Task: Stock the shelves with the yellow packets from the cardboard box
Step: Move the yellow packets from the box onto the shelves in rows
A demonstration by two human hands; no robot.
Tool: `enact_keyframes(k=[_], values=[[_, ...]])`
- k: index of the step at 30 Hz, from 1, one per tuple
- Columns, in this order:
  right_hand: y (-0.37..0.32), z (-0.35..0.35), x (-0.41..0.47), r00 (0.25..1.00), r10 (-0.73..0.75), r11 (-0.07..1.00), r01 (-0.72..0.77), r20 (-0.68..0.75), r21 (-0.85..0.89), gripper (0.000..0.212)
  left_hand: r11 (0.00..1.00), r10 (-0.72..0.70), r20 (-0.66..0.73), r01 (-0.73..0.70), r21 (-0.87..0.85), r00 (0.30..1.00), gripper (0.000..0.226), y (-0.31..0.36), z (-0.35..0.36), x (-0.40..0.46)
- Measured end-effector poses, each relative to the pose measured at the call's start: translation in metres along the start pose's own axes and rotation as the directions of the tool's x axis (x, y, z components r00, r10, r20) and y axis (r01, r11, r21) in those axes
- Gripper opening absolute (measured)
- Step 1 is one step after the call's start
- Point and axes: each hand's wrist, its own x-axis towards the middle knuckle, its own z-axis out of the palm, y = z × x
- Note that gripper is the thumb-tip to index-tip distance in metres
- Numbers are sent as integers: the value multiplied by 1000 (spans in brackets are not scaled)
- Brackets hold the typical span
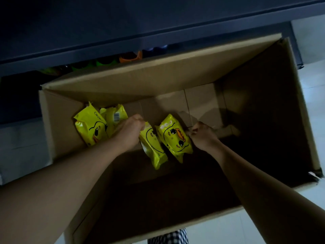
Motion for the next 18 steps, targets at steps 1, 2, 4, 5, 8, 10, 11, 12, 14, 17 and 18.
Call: enact_keyframes(k=[1, 2, 4, 5, 8, 10, 11, 12, 14, 17, 18], values=[[-2, 7, 2, 1000, 5, 1000, -5, 2, 23, 32, 999, -36, -5, 36, -31, 999, 38, -2, 4, -1], [-5, 13, 4, 1000, 13, 999, -13, -1, 48, 34, 996, -77, -9, 76, -53, 997, 42, -2, 8, -3], [-12, 23, 5, 1000, 14, 994, -13, -11, 111, 44, 981, -162, -28, 158, -112, 986, 53, 0, 12, -7], [-15, 28, 7, 1000, 3, 991, -1, -15, 131, 51, 966, -210, -39, 202, -159, 977, 56, 1, 15, -8], [-23, 39, 10, 999, -25, 996, 28, -36, 82, 64, 886, -347, 10, 332, -323, 938, 47, 5, 21, -4], [-24, 46, 14, 999, -16, 1000, 17, -36, 13, 65, 764, -461, 108, 455, -457, 881, 44, 8, 22, 2], [-23, 47, 16, 1000, -5, 1000, 5, -8, 2, 65, 706, -499, 147, 499, -502, 854, 48, 10, 22, 5], [-22, 47, 18, 1000, 6, 1000, -7, 18, 16, 64, 673, -519, 170, 523, -523, 838, 55, 13, 23, 7], [-20, 44, 19, 999, 26, 998, -29, 39, 64, 54, 652, -536, 195, 549, -523, 822, 74, 17, 28, 8], [-13, 34, 21, 995, 96, 981, -90, -23, 174, 38, 682, -559, 202, 584, -440, 804, 84, 19, 32, 8], [-11, 29, 21, 989, 141, 953, -127, -32, 277, 30, 703, -551, 185, 572, -422, 813, 83, 19, 32, 10]])
